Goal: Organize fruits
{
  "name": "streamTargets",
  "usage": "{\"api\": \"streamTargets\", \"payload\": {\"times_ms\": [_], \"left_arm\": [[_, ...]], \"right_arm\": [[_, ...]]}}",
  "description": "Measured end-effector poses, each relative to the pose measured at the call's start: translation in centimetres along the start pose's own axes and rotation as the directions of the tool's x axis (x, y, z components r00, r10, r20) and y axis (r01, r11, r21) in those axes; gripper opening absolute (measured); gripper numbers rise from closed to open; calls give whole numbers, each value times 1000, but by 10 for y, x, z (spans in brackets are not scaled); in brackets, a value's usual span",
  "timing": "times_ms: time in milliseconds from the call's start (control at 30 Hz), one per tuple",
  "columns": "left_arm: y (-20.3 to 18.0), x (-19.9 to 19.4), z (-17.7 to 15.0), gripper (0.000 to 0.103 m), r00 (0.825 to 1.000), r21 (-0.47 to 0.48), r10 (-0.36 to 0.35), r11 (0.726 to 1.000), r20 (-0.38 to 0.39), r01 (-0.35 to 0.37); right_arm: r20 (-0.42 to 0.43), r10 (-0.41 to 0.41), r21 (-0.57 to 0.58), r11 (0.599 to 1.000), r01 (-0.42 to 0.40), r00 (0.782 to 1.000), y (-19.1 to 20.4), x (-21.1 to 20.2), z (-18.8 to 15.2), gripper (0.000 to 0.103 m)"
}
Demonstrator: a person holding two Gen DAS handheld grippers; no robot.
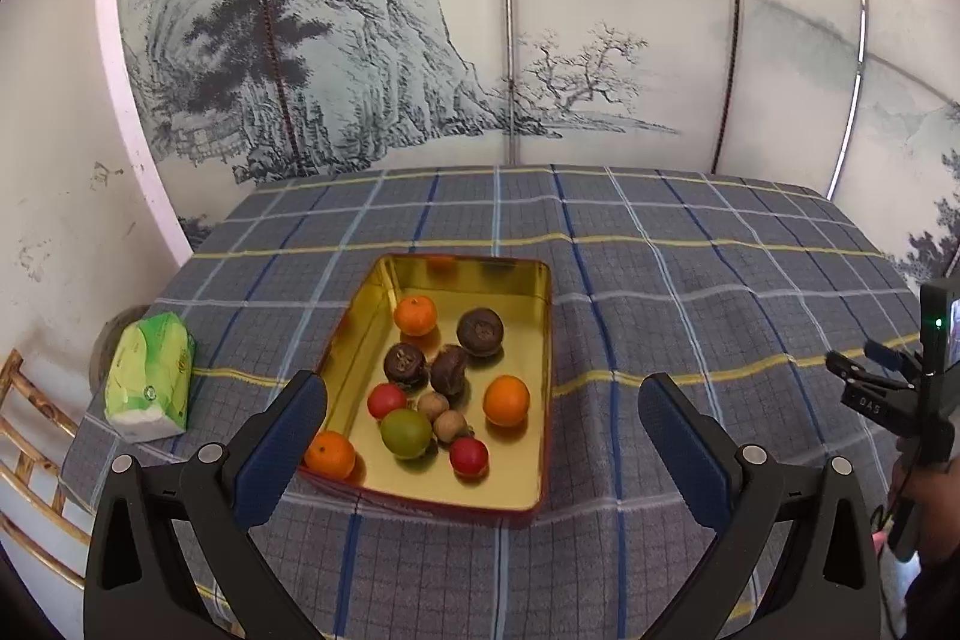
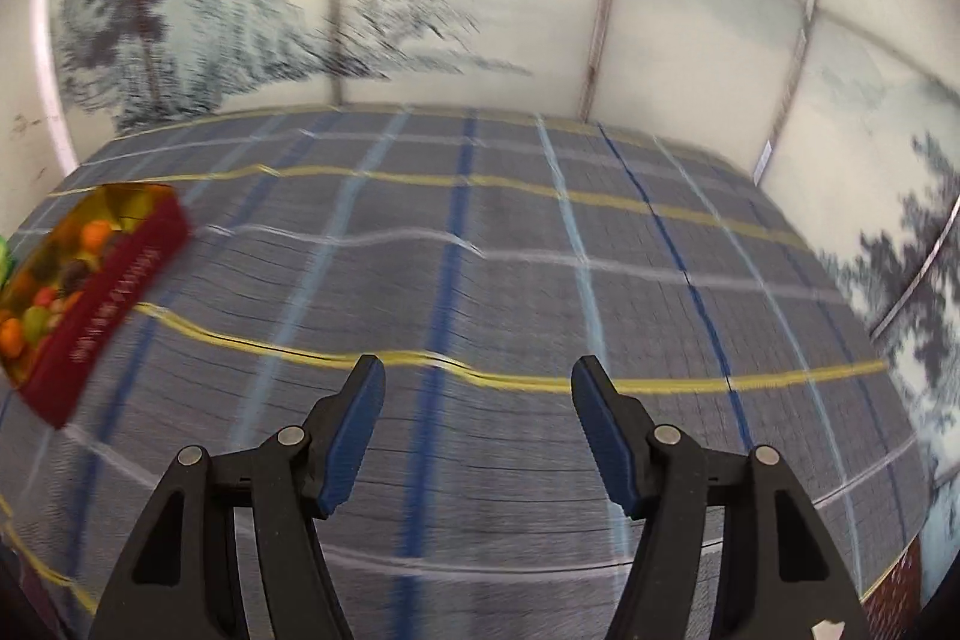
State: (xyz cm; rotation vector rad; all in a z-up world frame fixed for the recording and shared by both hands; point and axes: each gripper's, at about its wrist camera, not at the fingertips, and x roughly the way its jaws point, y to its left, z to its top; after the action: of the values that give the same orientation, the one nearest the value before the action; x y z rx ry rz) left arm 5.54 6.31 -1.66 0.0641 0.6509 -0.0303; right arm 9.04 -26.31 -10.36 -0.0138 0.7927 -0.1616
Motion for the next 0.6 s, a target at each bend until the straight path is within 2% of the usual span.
{"api": "streamTargets", "payload": {"times_ms": [133, 300, 333, 467, 533, 600], "left_arm": [[1, 4, 5, 103, 999, -3, 30, 1000, 19, -30], [2, 12, 10, 103, 998, 8, 60, 998, 11, -60], [3, 14, 10, 103, 998, 7, 63, 998, 6, -63], [9, 21, 10, 103, 997, 5, 79, 997, -17, -79], [12, 26, 10, 103, 996, -3, 81, 997, -28, -81], [15, 29, 9, 103, 996, -7, 79, 997, -42, -79]], "right_arm": [[-77, -42, 30, 999, 44, 996, -34, 34, -4, 62], [-168, -27, 93, 995, 43, 985, -69, 69, -9, 65], [-160, -14, 119, 992, 33, 987, -76, 73, -9, 75], [-160, -14, 126, 991, 35, 987, -87, 89, -3, 86], [-163, -16, 136, 990, 38, 986, -90, 99, 1, 102], [-166, -22, 145, 988, 47, 986, -93, 103, 4, 103]]}}
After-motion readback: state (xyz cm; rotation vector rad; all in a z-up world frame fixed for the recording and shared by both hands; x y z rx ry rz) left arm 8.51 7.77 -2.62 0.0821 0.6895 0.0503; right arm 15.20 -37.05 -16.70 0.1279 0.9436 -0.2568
